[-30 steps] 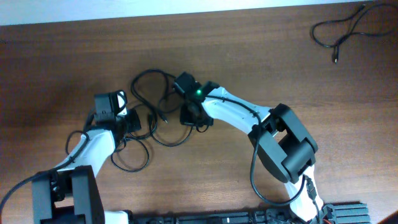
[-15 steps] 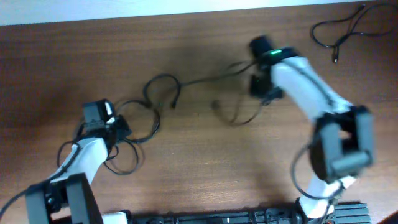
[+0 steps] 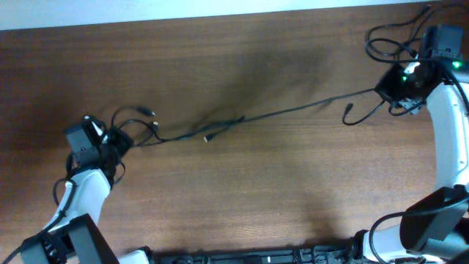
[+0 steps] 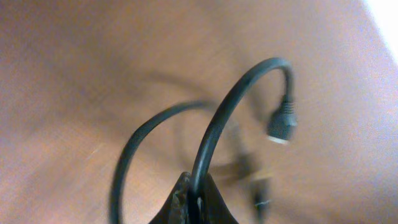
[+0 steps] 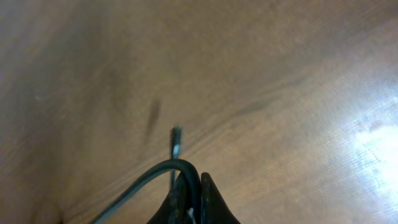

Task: Untangle cables
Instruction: 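Bring the right gripper back toward the left gripper's cables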

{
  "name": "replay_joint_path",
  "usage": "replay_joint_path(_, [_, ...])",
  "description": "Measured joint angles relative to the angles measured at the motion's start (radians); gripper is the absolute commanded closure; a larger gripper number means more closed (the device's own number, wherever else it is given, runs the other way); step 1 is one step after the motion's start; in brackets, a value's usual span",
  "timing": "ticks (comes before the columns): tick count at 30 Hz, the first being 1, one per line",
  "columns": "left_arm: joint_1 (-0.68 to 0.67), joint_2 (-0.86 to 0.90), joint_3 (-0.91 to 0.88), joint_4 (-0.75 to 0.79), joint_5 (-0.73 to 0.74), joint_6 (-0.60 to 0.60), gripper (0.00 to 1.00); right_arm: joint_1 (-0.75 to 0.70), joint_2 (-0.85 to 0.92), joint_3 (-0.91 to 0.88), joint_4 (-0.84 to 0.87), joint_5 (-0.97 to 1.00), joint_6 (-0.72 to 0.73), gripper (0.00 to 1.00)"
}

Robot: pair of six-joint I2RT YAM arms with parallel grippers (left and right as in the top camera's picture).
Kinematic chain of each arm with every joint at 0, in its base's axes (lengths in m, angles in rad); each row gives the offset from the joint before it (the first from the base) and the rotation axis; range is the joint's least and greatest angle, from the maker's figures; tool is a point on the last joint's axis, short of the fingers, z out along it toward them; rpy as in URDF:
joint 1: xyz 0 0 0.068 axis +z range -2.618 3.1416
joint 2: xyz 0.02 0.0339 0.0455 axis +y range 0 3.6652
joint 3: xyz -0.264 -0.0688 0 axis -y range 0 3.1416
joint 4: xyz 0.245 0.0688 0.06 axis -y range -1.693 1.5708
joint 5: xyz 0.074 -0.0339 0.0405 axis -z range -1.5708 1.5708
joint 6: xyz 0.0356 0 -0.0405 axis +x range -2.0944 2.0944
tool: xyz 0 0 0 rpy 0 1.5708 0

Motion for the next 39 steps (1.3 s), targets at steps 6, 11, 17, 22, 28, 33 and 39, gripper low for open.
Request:
replay_joint_path(6, [-0.029,-0.003,0.012,0.413,0.427,0.002,1.00,0.237,0.012,0.000,0.035,0.026,-0.032,0.46])
replay_joint_path(11, [-0.168,-0.004,0.012,0.415,0.515,-0.003,1.00,0.364,0.091,0.000,0.042,0.021,-0.048,0.46])
replay_joint_path(17, [-0.245,-0.004,0.012,0.417,0.447,-0.051,1.00,0.471,0.164,0.000,0.114,-0.223,-0.168,0.44])
replay_joint_path(22, [-0.246,-0.004,0.012,0.460,0.383,-0.187,1.00,0.615,0.202,-0.002,0.191,-0.341,-0.210,0.37])
replay_joint_path(28, [-0.246,-0.004,0.012,0.445,0.340,-0.323,1.00,0.778,0.296,-0.002,0.343,-0.367,-0.083,0.38])
replay_joint_path(33, [-0.246,-0.004,0.012,0.370,0.201,-0.564,1.00,0.897,0.343,-0.018,0.475,-0.345,0.034,0.38])
replay_joint_path(39, [-0.246,-0.004,0.012,0.365,0.109,-0.709,1.00,1.027,0.343,-0.160,0.833,-0.130,0.171,0.37])
